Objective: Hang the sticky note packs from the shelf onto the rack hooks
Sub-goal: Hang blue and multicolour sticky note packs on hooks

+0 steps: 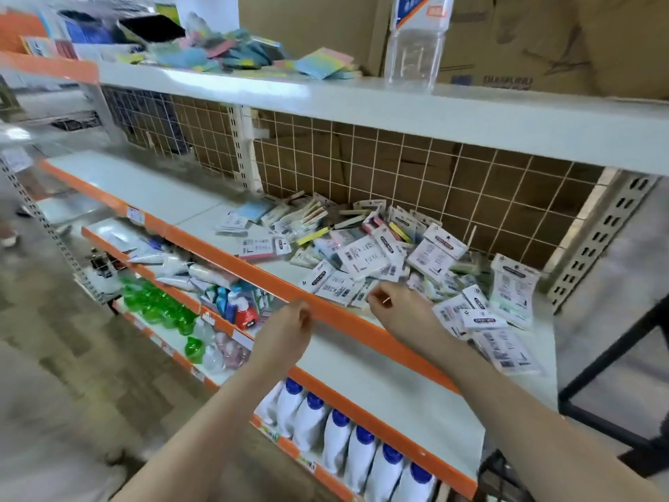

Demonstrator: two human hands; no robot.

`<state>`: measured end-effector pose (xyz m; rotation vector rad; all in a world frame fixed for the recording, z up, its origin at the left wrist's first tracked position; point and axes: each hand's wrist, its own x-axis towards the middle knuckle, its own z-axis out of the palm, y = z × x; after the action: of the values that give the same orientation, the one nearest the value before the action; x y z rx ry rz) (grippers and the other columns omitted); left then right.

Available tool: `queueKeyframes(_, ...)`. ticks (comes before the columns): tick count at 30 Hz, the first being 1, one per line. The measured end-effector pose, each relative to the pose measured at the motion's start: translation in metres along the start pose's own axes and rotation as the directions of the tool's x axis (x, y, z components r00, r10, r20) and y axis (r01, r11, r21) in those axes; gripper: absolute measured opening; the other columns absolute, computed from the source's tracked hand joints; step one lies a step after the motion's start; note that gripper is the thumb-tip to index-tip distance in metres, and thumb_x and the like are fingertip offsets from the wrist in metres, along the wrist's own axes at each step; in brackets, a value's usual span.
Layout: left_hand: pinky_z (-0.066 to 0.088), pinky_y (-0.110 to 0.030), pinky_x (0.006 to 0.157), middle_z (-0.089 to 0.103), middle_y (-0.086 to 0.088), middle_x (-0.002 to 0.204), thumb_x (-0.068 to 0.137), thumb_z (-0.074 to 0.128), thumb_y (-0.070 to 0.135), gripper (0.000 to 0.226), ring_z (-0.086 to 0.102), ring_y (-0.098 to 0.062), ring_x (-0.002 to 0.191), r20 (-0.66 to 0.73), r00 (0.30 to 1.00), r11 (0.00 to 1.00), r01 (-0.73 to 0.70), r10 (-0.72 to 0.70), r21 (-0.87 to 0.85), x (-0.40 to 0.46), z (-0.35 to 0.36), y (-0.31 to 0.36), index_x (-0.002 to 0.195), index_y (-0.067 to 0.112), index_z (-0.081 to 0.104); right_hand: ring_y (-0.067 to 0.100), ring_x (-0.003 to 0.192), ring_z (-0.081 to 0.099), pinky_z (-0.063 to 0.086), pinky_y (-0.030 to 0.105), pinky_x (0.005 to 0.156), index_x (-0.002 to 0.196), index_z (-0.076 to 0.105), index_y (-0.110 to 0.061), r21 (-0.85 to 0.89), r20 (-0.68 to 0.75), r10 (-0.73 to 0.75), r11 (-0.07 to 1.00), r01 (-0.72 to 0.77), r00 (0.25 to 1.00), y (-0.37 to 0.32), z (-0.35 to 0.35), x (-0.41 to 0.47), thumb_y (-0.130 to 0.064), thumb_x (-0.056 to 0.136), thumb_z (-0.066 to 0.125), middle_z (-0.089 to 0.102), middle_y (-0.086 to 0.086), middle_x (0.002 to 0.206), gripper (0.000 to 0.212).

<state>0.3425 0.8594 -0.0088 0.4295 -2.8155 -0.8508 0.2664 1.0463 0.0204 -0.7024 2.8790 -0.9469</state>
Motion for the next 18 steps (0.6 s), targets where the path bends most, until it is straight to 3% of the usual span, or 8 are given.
queueKeyframes(9, 0.054, -0.038, 0.077, 0.068, -0.006, 0.104, 0.095, 0.045, 0.012, 0.023, 0.064, -0.022, 0.089, -0.049, 0.996, 0.997, 0.07, -0.07, 0.011, 0.095, -0.031, -0.043, 0.112, 0.011, 0.06, 0.022, 0.094, 0.059, 0.049, 0.036, 0.078, 0.105, 0.06, -0.01, -0.01, 0.081, -0.109, 0.994, 0.11, 0.991, -0.036, 0.044, 0.121, -0.024, 0.098, 0.045, 0.065, 0.004, 0.103, 0.022)
queueKeyframes(13, 0.051, -0.037, 0.088, 0.065, -0.009, 0.12, 0.094, 0.048, 0.009, 0.027, 0.06, -0.025, 0.108, -0.086, 0.994, 0.998, 0.064, -0.062, 0.02, 0.124, -0.043, -0.061, 0.119, 0.007, 0.059, 0.022, 0.109, 0.052, 0.045, 0.035, 0.082, 0.111, 0.058, -0.015, -0.03, 0.091, -0.136, 0.99, 0.139, 0.987, -0.049, 0.064, 0.159, -0.024, 0.097, 0.043, 0.061, 0.003, 0.114, 0.023)
queueKeyframes(18, 0.047, -0.034, 0.083, 0.058, -0.011, 0.123, 0.091, 0.051, 0.008, 0.03, 0.056, -0.027, 0.109, -0.053, 0.998, 0.999, 0.033, -0.032, 0.032, 0.168, -0.047, -0.085, 0.12, 0.011, 0.055, 0.024, 0.102, 0.055, 0.045, 0.035, 0.081, 0.11, 0.057, -0.015, -0.063, 0.078, -0.14, 0.987, 0.145, 0.987, -0.063, 0.084, 0.201, -0.023, 0.096, 0.044, 0.059, 0.005, 0.115, 0.02)
